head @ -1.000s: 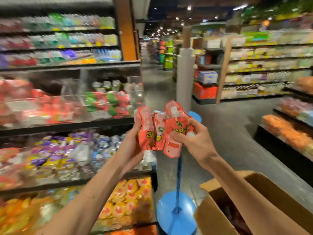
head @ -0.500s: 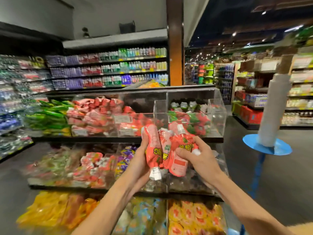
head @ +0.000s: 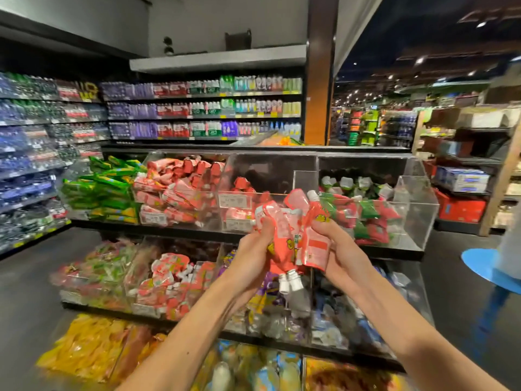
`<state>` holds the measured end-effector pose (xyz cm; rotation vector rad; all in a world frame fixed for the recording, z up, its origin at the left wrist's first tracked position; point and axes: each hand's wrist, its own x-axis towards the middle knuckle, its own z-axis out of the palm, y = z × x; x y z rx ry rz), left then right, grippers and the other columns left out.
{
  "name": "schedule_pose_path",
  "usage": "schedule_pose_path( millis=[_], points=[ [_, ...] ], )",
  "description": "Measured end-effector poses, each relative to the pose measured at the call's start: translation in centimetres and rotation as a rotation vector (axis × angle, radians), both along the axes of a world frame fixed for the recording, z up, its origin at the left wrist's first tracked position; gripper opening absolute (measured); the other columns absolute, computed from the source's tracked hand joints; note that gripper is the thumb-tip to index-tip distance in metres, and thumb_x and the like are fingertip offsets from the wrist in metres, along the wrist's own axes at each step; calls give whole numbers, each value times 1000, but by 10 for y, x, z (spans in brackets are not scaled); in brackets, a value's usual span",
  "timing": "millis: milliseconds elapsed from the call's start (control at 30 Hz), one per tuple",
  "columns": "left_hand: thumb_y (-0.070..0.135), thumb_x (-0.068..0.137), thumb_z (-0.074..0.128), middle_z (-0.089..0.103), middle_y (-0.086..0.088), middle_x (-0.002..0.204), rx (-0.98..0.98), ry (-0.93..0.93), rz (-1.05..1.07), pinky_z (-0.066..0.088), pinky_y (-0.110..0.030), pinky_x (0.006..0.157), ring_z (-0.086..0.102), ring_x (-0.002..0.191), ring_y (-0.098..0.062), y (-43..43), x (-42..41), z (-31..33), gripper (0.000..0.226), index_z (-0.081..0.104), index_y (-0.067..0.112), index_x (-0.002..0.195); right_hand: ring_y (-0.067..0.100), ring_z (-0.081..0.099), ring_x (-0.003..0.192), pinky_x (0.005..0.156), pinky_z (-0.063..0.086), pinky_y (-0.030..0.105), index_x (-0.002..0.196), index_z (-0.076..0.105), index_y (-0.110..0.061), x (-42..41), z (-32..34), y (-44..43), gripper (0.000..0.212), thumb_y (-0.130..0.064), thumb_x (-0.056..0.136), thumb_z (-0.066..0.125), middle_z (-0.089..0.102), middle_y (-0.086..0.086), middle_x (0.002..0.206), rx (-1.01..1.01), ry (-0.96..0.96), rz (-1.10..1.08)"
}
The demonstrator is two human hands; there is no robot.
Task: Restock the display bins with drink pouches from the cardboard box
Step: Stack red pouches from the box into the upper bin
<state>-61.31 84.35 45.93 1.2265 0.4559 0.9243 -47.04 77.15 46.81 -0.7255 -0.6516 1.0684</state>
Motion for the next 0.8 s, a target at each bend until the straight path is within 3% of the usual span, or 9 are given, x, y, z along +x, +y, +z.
schedule_pose_path(
  millis=[100, 200, 300, 333, 433, 567, 633, 733, 800],
  points=[
    [57, 91, 54, 65, -39, 105, 92, 82, 48, 50, -57, 98, 62, 102, -55, 21, 2, 7, 74, 66, -15, 102, 29, 65, 83, 71, 61, 41, 134, 42, 12, 3, 6, 28, 76, -10, 70, 76, 58, 26, 111, -51, -68, -75],
    [57, 92, 50, 69, -24, 77, 210, 207, 53, 55, -39, 77, 66, 72, -34, 44, 4, 14, 67, 69, -4, 72, 31, 68, 80, 64, 60, 39, 129, 47, 11, 11, 8, 49, 65, -4, 72, 75, 64, 27, 108, -89, -98, -111],
    [56, 97, 49, 71, -28, 99, 226, 225, 1, 54, -47, 95, 70, 96, -37, 65, 10, 17, 70, 66, -12, 100, 29, 72, 75, 59, 59, 37, 116, 55, 1, 22, 12, 66, 39, 2, 81, 71, 71, 20, 96, -112, -137, -141],
    [53, 98, 48, 73, -23, 97, 247, 239, -9, 55, -42, 92, 71, 95, -32, 72, 12, 18, 67, 65, -12, 101, 28, 72, 73, 58, 59, 36, 112, 55, -1, 24, 13, 72, 35, 3, 81, 71, 71, 19, 93, -122, -146, -149],
    [44, 97, 49, 64, 3, 59, 299, 250, 36, 45, -19, 56, 60, 53, -5, 94, 20, 29, 46, 58, 6, 74, 27, 71, 70, 58, 61, 39, 101, 56, -6, 31, 18, 91, 24, 2, 83, 70, 71, 16, 88, -150, -169, -165],
    [38, 96, 61, 61, 0, 69, 287, 194, 156, 38, -21, 49, 52, 60, -13, 142, 22, 47, 28, 61, 13, 84, 28, 72, 70, 57, 61, 41, 101, 55, -7, 42, 31, 113, 25, -1, 83, 71, 72, 16, 89, -148, -209, -228],
    [28, 93, 68, 62, 0, 76, 259, 158, 218, 45, -22, 48, 56, 59, -14, 173, 23, 61, 14, 58, 17, 94, 27, 74, 72, 56, 59, 39, 106, 55, -6, 48, 41, 124, 29, -3, 82, 72, 73, 16, 90, -135, -251, -269],
    [12, 87, 64, 60, -4, 102, 317, 99, 290, 59, -34, 60, 66, 77, -20, 213, 26, 88, 34, 49, 24, 115, 26, 74, 76, 59, 60, 39, 106, 55, -10, 55, 59, 145, 30, -7, 83, 74, 72, 16, 97, -115, -295, -335],
    [-2, 89, 56, 59, -6, 101, 374, 129, 264, 58, -28, 56, 66, 73, -15, 240, 30, 101, 36, 48, 22, 115, 24, 75, 77, 58, 60, 37, 105, 55, -12, 58, 72, 163, 29, -8, 83, 74, 72, 14, 99, -118, -327, -413]
  ],
)
